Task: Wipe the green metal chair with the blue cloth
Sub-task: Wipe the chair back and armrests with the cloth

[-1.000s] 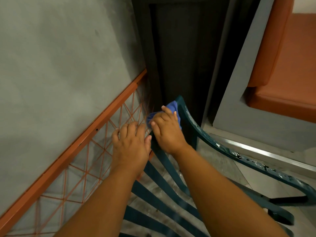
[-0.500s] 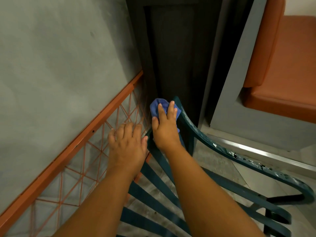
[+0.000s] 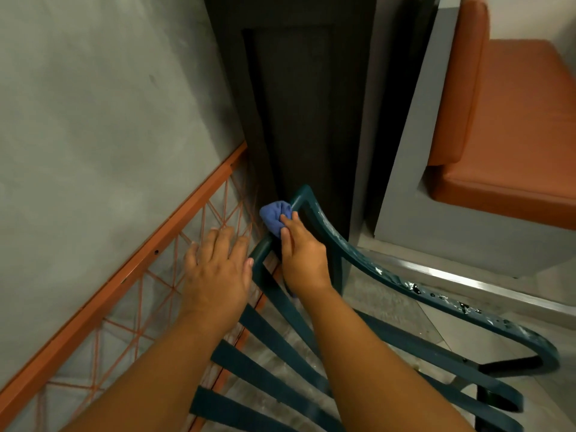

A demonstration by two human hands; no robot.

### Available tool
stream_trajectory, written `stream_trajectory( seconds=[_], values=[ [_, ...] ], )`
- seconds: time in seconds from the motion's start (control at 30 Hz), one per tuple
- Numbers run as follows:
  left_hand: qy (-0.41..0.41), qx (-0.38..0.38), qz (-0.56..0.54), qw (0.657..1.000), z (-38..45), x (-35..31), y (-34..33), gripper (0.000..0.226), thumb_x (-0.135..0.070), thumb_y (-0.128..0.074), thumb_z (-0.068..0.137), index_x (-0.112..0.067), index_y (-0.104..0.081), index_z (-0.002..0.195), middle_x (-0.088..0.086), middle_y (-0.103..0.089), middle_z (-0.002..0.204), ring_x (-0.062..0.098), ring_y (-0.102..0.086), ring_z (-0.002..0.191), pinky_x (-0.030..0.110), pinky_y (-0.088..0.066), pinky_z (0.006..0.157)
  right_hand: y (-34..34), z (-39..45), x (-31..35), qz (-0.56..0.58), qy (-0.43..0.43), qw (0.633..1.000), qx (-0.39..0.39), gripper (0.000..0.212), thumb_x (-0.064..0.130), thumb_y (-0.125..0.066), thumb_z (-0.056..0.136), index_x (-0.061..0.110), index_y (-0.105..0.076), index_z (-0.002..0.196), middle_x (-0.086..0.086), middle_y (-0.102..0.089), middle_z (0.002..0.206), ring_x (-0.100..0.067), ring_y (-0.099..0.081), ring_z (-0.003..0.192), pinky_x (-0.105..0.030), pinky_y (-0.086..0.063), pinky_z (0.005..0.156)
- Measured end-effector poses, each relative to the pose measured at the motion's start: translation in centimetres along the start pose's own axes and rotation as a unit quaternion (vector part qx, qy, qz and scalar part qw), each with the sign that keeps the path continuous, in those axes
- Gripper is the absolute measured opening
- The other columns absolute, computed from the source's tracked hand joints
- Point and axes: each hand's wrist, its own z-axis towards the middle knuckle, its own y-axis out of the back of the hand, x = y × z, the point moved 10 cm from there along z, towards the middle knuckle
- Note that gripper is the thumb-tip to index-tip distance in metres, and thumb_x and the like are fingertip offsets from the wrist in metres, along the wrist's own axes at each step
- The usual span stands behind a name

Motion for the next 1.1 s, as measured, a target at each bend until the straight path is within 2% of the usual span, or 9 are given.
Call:
stream_trajectory(
  seconds=[0.13,0.2,0.33,0.43,0.53,0.67,0.83,1.0,1.1],
  values=[
    [-0.065,-0.001,-0.044,0.997,2.1,-2.2,0.3,0.038,-0.019,-0.059,0.087,-0.013,-0.058,0.125,0.011,-0.053,0.134,0.03,-0.05,0.123,0.047,-0.045,0.092,3.1,0.9,-1.0,0.089,-0.041,0.994,-0.049,0.035,0.028,-0.043,0.1,0.016,-0.056,0.13,-0.003,-0.06,0.129,-0.013,-0.053,0.12,-0.016,-0.037,0.098],
    [-0.102,-0.011,-0.044,0.994,3.8,-3.8,0.4,0.037,-0.019,-0.057,0.087,-0.013,-0.059,0.124,0.011,-0.054,0.133,0.031,-0.051,0.121,0.047,-0.044,0.092,4.5,1.7,-0.8,0.112,-0.044,0.989,-0.083,0.036,0.028,-0.042,0.101,0.015,-0.055,0.131,-0.003,-0.058,0.133,-0.013,-0.051,0.123,-0.016,-0.037,0.1],
    [-0.122,-0.003,-0.043,0.992,6.4,-5.6,-1.0,0.038,-0.019,-0.054,0.089,-0.012,-0.057,0.126,0.011,-0.055,0.13,0.03,-0.05,0.123,0.048,-0.042,0.096,6.1,3.5,-1.2,0.118,-0.057,0.983,-0.129,0.037,0.029,-0.04,0.101,0.018,-0.051,0.135,-0.002,-0.044,0.146,-0.012,-0.04,0.133,-0.001,-0.023,0.092],
    [-0.109,-0.001,-0.044,0.993,6.6,-5.5,-1.9,0.04,-0.021,-0.048,0.091,-0.011,-0.052,0.13,0.009,-0.054,0.129,0.028,-0.05,0.121,0.046,-0.041,0.096,6.8,5.0,-1.6,0.116,-0.058,0.981,-0.143,0.038,0.03,-0.039,0.102,0.02,-0.049,0.136,0.0,-0.04,0.149,-0.011,-0.038,0.135,-0.001,-0.023,0.091],
    [-0.076,0.005,-0.034,0.996,6.7,-4.9,-2.1,0.044,-0.023,-0.04,0.089,-0.011,-0.051,0.13,0.009,-0.053,0.128,0.028,-0.049,0.119,0.044,-0.039,0.094,5.7,7.2,-1.1,0.092,-0.033,0.989,-0.11,0.039,0.032,-0.037,0.102,0.022,-0.047,0.138,0.001,-0.034,0.152,-0.014,-0.034,0.137,-0.013,-0.025,0.102],
    [-0.092,0.007,-0.004,0.996,6.7,-5.3,-1.9,0.045,-0.024,-0.039,0.085,-0.012,-0.054,0.126,0.01,-0.056,0.126,0.029,-0.05,0.119,0.044,-0.038,0.092,0.1,8.1,-0.6,-0.071,0.055,0.995,0.045,0.04,0.029,-0.037,0.102,0.024,-0.044,0.141,-0.001,-0.017,0.159,-0.022,-0.008,0.146,-0.039,-0.015,0.118],
    [-0.09,0.009,0.001,0.996,6.6,-5.4,-1.9,0.044,-0.024,-0.042,0.085,-0.013,-0.053,0.126,0.01,-0.054,0.128,0.03,-0.048,0.121,0.045,-0.037,0.094,-0.3,9.0,-1.2,-0.111,0.015,0.994,0.005,0.042,0.028,-0.034,0.103,0.023,-0.038,0.144,-0.006,-0.012,0.16,-0.026,-0.005,0.146,-0.04,-0.014,0.118],
    [-0.087,0.002,0.006,0.996,6.7,-5.4,-1.9,0.041,-0.024,-0.046,0.086,-0.014,-0.054,0.125,0.01,-0.054,0.129,0.029,-0.046,0.122,0.046,-0.036,0.096,-0.2,6.7,-1.3,-0.058,0.097,0.993,-0.018,0.043,0.025,-0.037,0.102,0.018,-0.035,0.145,-0.006,-0.02,0.158,-0.02,-0.008,0.146,-0.035,-0.01,0.119],
    [-0.092,-0.004,0.006,0.996,6.9,-5.6,-1.9,0.043,-0.023,-0.045,0.084,-0.012,-0.055,0.125,0.011,-0.054,0.128,0.03,-0.046,0.121,0.046,-0.035,0.094,1.1,8.4,-3.5,-0.032,0.001,0.999,-0.038,0.047,0.028,-0.033,0.103,0.023,-0.025,0.149,-0.003,-0.019,0.158,-0.019,-0.014,0.145,-0.035,-0.017,0.118]
  ],
)
